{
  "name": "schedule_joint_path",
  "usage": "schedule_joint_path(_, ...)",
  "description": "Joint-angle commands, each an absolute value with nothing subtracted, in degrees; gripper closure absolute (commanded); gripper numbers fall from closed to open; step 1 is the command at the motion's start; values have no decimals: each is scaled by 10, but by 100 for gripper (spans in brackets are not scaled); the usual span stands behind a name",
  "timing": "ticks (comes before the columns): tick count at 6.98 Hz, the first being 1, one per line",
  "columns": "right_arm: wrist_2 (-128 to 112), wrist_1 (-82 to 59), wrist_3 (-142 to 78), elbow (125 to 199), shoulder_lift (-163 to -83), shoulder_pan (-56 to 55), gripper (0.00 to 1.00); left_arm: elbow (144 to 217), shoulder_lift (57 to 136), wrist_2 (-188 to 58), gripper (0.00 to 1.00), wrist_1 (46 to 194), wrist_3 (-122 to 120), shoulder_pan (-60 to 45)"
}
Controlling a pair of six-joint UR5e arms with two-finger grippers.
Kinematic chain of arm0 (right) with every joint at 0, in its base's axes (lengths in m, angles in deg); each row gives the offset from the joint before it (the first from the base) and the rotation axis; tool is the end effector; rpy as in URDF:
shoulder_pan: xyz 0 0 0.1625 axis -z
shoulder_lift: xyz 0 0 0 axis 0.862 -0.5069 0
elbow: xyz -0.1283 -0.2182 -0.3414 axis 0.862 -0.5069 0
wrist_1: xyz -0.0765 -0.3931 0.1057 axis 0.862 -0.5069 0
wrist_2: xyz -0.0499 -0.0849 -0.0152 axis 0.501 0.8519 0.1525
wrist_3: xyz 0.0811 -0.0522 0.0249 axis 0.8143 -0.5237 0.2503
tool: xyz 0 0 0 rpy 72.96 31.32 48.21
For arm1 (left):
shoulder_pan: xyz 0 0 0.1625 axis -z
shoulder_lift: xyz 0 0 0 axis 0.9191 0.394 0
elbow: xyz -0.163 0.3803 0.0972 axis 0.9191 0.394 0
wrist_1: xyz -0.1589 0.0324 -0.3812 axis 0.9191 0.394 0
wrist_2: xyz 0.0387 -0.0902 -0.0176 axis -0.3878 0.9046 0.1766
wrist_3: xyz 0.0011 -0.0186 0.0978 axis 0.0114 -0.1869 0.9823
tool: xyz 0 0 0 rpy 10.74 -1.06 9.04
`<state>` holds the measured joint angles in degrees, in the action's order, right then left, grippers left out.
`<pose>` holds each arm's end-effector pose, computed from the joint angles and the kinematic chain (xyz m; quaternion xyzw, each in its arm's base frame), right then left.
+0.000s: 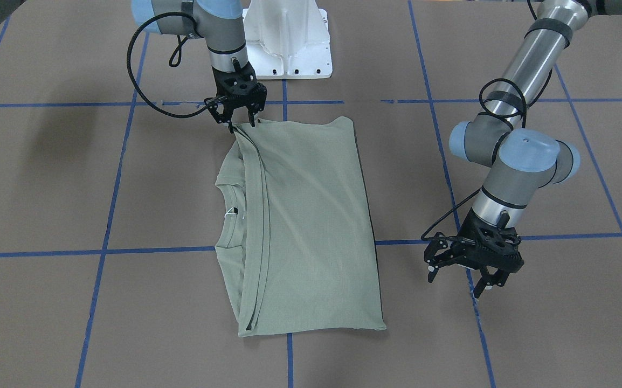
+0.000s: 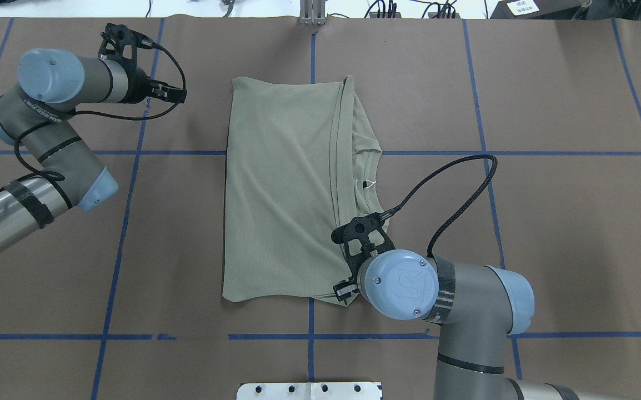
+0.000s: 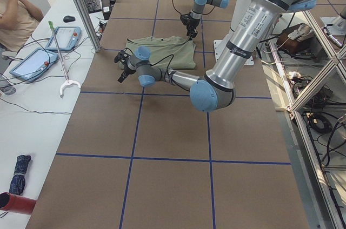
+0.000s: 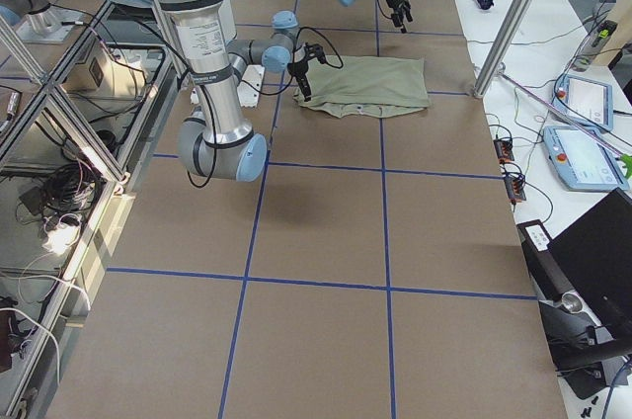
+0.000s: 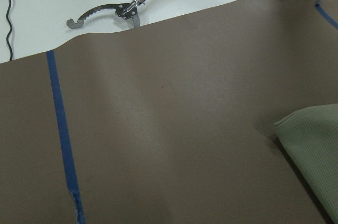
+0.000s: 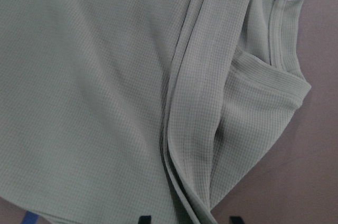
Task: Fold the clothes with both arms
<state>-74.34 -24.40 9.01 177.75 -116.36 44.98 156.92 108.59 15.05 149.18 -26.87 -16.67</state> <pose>-0.5545 -0.2836 0.2580 0.1626 -0.3532 -0.1405 0.9105 0.3886 -0.6422 0.4126 0.3530 0.4089 0.0480 0.8402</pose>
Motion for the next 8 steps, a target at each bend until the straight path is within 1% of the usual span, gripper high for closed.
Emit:
schedule_joint_path(1, -743, -245, 89, 1776, -1167, 452, 59, 1569, 1086, 150, 0, 1492, -269, -167)
schedule_joint_path(3, -736, -245, 89, 1776, -1170, 451, 100, 1568, 1086, 150, 0, 1492, -269, -167)
schedule_joint_path(6, -732, -250, 98, 1780, -1171, 446, 100, 1568, 1086, 150, 0, 1492, -269, -168)
schedule_joint_path(8, -732, -251, 111, 1806, -1199, 441, 100, 1569, 1082, 150, 0, 1494, -269, -172)
